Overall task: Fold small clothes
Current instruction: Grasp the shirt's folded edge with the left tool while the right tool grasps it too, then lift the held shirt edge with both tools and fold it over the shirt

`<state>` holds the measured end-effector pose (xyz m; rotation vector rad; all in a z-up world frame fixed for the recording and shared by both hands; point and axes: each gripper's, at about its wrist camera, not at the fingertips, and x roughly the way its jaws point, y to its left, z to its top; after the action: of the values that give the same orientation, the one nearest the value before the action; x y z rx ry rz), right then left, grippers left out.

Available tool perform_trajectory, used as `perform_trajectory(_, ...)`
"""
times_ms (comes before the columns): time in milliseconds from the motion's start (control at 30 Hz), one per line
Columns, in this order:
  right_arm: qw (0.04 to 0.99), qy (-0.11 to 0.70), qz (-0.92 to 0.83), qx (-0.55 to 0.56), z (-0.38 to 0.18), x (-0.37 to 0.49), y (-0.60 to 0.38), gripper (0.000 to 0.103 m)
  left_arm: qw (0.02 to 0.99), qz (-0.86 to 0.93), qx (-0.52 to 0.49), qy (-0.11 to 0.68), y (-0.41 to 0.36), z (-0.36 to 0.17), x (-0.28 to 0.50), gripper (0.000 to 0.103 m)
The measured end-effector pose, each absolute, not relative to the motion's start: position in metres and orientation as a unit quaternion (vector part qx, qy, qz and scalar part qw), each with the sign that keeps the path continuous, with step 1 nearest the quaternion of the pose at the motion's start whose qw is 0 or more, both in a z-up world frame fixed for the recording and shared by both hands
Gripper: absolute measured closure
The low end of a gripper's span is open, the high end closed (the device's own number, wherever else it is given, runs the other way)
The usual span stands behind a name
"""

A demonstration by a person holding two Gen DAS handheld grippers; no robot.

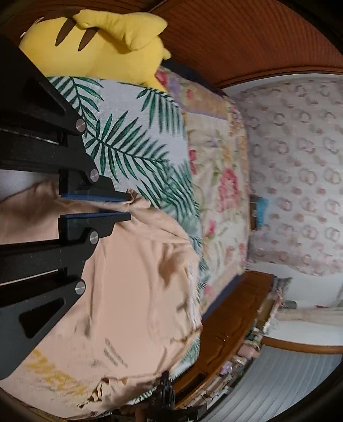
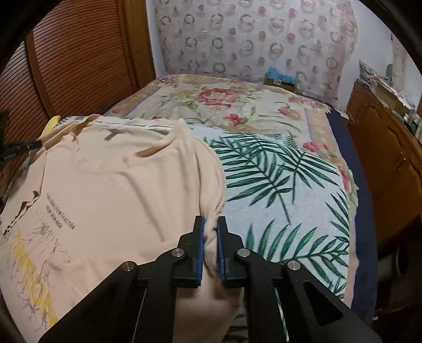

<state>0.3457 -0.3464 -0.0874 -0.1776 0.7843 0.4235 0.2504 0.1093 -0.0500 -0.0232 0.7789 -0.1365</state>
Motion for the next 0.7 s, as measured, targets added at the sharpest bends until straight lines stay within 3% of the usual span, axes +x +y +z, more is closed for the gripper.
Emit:
perform_trajectory(400,0.935,0.266,0.22,-0.076,-0.011,0.231,-0.371,0.096,0.954,-0.08,-0.008,0.29,0.103,0.012,0.141,0.096)
perform_trajectory(700,0.937,0.257,0.222,-0.081,-0.016,0.129,-0.394,0.096,0.959,-0.077,-0.014,0.271,0.103,0.013,0.053,0.096)
